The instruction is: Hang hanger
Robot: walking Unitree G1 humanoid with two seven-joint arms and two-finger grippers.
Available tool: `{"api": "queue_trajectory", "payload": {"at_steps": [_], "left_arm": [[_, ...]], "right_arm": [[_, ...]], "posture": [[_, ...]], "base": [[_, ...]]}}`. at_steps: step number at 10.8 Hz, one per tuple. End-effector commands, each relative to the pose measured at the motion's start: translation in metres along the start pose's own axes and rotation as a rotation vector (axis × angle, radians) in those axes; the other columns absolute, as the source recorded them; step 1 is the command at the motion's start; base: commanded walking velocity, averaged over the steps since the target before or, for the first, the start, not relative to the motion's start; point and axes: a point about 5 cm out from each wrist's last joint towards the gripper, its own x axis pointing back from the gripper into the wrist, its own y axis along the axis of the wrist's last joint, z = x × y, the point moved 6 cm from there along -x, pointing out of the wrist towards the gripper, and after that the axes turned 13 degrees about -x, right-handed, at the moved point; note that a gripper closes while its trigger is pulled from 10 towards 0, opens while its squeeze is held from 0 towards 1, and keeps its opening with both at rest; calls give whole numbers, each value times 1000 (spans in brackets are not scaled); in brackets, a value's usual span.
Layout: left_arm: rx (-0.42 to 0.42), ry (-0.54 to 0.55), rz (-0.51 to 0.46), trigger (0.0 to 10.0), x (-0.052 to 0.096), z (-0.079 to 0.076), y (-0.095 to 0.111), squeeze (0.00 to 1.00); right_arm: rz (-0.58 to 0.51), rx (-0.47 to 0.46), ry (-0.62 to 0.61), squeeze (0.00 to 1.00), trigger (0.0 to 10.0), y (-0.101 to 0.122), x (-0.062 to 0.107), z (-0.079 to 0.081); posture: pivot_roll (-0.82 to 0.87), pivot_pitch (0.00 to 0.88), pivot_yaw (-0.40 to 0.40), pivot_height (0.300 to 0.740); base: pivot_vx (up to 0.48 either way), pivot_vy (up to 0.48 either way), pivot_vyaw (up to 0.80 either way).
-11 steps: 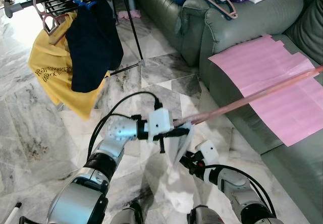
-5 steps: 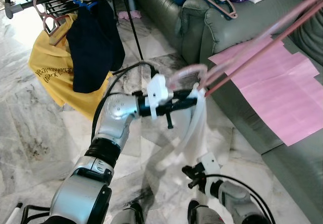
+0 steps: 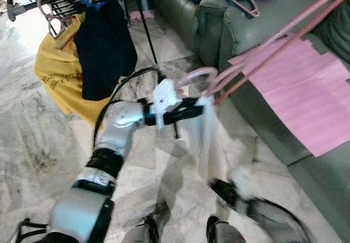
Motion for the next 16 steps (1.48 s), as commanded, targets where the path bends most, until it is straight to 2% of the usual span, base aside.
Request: {"api": "queue_trajectory", "payload": {"at_steps": [1, 2, 3, 4, 5, 7, 8, 9, 11, 13, 15, 16], "left_arm": [[-38, -9, 15, 10000, 1, 2, 0, 0], [-31, -25, 40, 10000, 4, -1, -6, 0], [-25, -63, 32, 10000, 3, -6, -5, 0], [-37, -103, 16, 10000, 1, -9, -1, 0], [-42, -112, 14, 10000, 2, -9, 0, 0], [-42, -149, -8, 10000, 4, -13, 5, 0], [-31, -174, -27, 10000, 3, -18, 8, 0], [-21, -189, -56, 10000, 0, -22, 13, 0], [-16, -200, -70, 10000, -4, -31, 13, 0], [-10, -201, -83, 10000, -6, -33, 17, 0], [-21, -200, -116, 10000, -11, -31, 27, 0], [-25, -206, -138, 10000, -14, -32, 33, 0]], "right_arm": [[15, 16, 29, 1000, 10000, -2, 2, 4], [9, 51, -3, 1000, 10000, 7, 19, -13], [-55, 80, -141, 1000, 10000, 29, 32, -45], [-91, 70, -189, 1000, 10000, 43, 41, -60], [-104, 73, -184, 1000, 10000, 49, 44, -61], [-145, 87, -257, 1000, 10000, 62, 48, -74], [-167, 89, -255, 1000, 10000, 67, 44, -72], [-197, 90, -223, 1000, 10000, 77, 32, -63], [-276, 52, -92, 1000, 10000, 99, 11, -32], [-261, 47, 33, 1000, 10000, 100, 6, -7], [-232, 25, 45, 1000, 10000, 93, 8, -7], [-212, -1, 75, 1000, 10000, 90, 6, -2]], "posture": [[-150, 229, 114, 740], [-165, 234, 122, 740], [-169, 231, 126, 740], [-165, 231, 129, 740], [-161, 230, 130, 740], [-147, 233, 132, 740], [-147, 233, 132, 740], [-143, 237, 132, 740], [-141, 239, 132, 740], [-143, 241, 129, 740], [-146, 238, 127, 740], [-148, 235, 126, 740]], "base": [[0, 0, 0], [0, 0, 0], [0, 0, 0], [0, 0, 0], [0, 0, 0], [0, 0, 0], [0, 0, 0], [0, 0, 0], [0, 0, 0], [0, 0, 0], [0, 0, 0], [0, 0, 0]]}}
